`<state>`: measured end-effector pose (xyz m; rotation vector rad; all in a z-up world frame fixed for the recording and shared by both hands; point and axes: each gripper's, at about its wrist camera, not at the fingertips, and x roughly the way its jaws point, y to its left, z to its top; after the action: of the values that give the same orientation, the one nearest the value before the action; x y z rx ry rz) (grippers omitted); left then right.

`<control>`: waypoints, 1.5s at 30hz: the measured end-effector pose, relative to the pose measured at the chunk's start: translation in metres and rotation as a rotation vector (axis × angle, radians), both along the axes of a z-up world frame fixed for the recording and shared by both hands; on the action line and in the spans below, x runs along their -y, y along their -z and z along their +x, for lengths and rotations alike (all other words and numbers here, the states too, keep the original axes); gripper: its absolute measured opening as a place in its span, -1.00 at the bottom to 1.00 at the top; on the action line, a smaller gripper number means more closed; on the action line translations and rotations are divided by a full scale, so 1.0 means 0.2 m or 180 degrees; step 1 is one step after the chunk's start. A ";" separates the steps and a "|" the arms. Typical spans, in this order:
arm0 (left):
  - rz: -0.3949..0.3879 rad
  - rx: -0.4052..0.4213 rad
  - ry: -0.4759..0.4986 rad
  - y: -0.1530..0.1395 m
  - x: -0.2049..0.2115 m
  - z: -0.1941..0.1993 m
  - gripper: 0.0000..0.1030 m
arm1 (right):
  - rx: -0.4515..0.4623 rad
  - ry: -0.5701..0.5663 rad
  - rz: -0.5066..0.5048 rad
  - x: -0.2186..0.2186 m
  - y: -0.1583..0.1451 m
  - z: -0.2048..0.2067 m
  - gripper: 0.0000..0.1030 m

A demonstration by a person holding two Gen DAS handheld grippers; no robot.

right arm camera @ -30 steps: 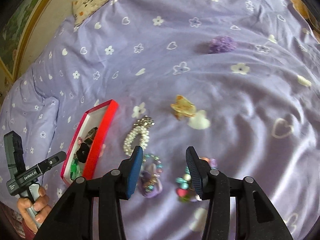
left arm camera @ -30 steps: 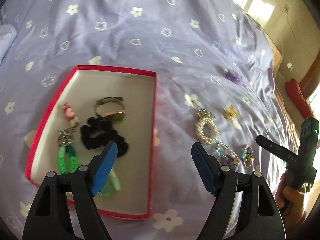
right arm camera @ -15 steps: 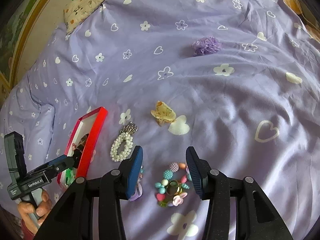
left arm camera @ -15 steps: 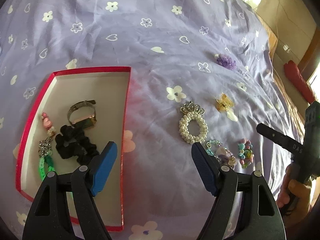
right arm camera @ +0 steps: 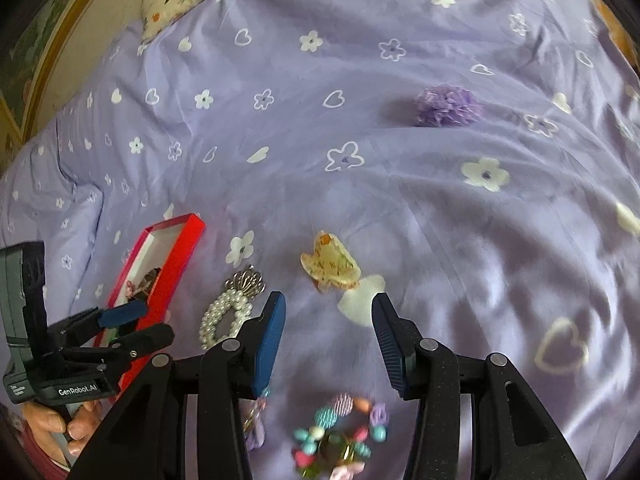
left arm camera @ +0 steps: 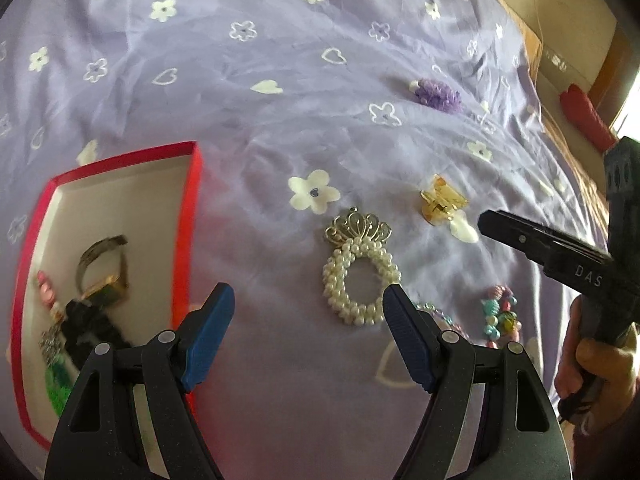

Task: Organize jewelry
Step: 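Grasp the pearl crown bracelet with the left gripper while the right gripper grasps the yellow butterfly clip, then carry the pearl bracelet and butterfly clip over the red box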

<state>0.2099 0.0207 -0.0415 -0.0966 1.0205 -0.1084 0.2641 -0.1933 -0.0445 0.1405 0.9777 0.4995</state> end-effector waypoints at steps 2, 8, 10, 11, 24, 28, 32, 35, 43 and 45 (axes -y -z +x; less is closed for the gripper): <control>0.0028 -0.0026 0.0009 0.03 0.01 0.05 0.49 | 0.0005 -0.0061 -0.0079 -0.03 0.02 0.04 -0.07; 0.0106 -0.0109 0.0141 0.12 0.04 0.14 0.44 | 0.0006 -0.0273 -0.0279 -0.11 0.10 0.12 -0.07; 0.0118 -0.0150 0.0189 0.15 0.06 0.16 0.29 | -0.0012 -0.0300 -0.0313 -0.12 0.12 0.14 -0.07; 0.0140 -0.0180 0.0215 0.17 0.07 0.17 0.14 | -0.0005 -0.0292 -0.0321 -0.13 0.14 0.15 -0.09; 0.0044 -0.0021 0.0309 0.14 0.08 0.15 -0.76 | -0.0025 -0.0136 -0.0164 -0.10 0.11 0.13 -0.33; -0.0041 0.0100 0.0278 0.07 0.05 0.08 -0.77 | -0.0038 -0.0114 -0.0058 -0.08 0.07 0.08 -0.33; -0.0130 0.0222 0.0216 -0.01 0.00 0.01 -0.77 | -0.0019 -0.0121 0.0038 -0.09 0.02 0.02 -0.33; -0.0184 0.0292 0.0164 -0.06 -0.04 -0.04 -0.78 | -0.0008 -0.0157 0.0103 -0.11 -0.02 -0.04 -0.33; -0.0242 0.0469 0.0033 -0.18 -0.15 -0.22 -0.78 | -0.0015 -0.0310 0.0230 -0.22 -0.07 -0.19 -0.33; -0.0258 0.0497 -0.0006 -0.20 -0.19 -0.26 -0.78 | -0.0017 -0.0361 0.0246 -0.26 -0.08 -0.23 -0.33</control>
<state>0.1573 0.0580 -0.0014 -0.1606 0.8603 -0.1535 0.2188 -0.1408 -0.0276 0.1565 0.9756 0.6417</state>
